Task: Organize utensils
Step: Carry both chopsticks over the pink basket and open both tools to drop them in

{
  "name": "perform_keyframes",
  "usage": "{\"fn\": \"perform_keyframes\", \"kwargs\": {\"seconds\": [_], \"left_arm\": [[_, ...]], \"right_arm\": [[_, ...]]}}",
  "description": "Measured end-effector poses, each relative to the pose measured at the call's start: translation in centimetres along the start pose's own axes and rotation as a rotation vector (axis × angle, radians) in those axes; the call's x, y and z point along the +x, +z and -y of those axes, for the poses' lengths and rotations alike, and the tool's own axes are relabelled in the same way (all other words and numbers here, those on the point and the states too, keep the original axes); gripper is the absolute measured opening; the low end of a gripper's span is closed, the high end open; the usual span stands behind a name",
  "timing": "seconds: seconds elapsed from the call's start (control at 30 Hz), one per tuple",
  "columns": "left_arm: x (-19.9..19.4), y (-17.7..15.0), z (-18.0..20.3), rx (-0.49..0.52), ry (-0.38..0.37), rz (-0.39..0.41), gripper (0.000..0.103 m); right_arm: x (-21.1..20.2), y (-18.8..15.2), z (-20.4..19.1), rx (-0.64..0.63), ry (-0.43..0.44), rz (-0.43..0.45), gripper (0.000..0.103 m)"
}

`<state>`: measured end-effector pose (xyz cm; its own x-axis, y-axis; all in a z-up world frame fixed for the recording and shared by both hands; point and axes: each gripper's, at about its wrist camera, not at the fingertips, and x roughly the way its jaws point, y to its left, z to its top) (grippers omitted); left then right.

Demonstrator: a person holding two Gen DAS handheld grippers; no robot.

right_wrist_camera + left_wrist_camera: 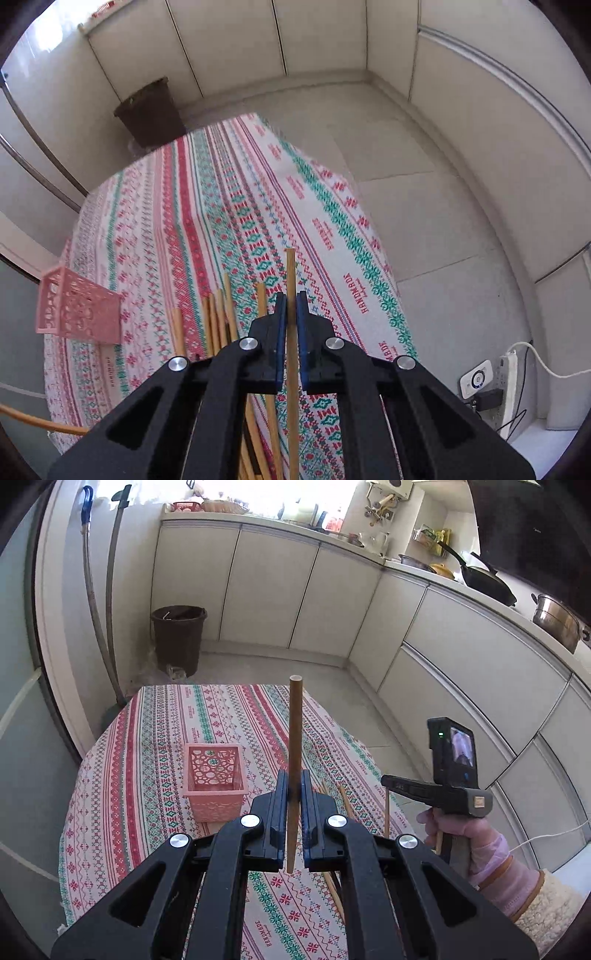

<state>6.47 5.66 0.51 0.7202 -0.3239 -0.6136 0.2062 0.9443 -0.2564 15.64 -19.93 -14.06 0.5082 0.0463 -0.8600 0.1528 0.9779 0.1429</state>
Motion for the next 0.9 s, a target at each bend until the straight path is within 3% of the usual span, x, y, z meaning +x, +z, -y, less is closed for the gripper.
{"fn": "perform_keyframes", "kwargs": {"seconds": [0.17,0.3,0.53,0.77,0.83,0.87,0.9], "left_arm": [[-2.5,1.4,0.2,-0.001,-0.002,0.079,0.006],[-4.8,3.8,-0.3,-0.031,0.016,0.170,0.006],[-5.6,8.4,-2.3,-0.096,0.100,0.257,0.006],[-0.1,8.7,-6.4,-0.173,0.145,0.217,0.007],[1.8,8.4,-7.4,-0.178,0.143,0.153,0.014],[2.6,8.0,-8.0,-0.195,0.155,0.111,0.028],[2.8,7.6,-8.6,-0.222,0.161,0.103,0.033]], "right_arm": [[-8.1,0.5,-0.2,0.014,0.064,0.167,0.006],[-13.7,2.2,-0.6,0.044,0.164,0.282,0.006],[-18.8,5.8,-3.1,0.054,0.360,0.391,0.006],[-17.8,7.5,-7.5,0.006,0.454,0.379,0.006],[-17.4,7.8,-8.9,-0.018,0.450,0.366,0.006],[-17.1,7.5,-9.5,-0.020,0.456,0.357,0.006],[-16.7,7.3,-10.0,-0.021,0.461,0.347,0.006]]}}
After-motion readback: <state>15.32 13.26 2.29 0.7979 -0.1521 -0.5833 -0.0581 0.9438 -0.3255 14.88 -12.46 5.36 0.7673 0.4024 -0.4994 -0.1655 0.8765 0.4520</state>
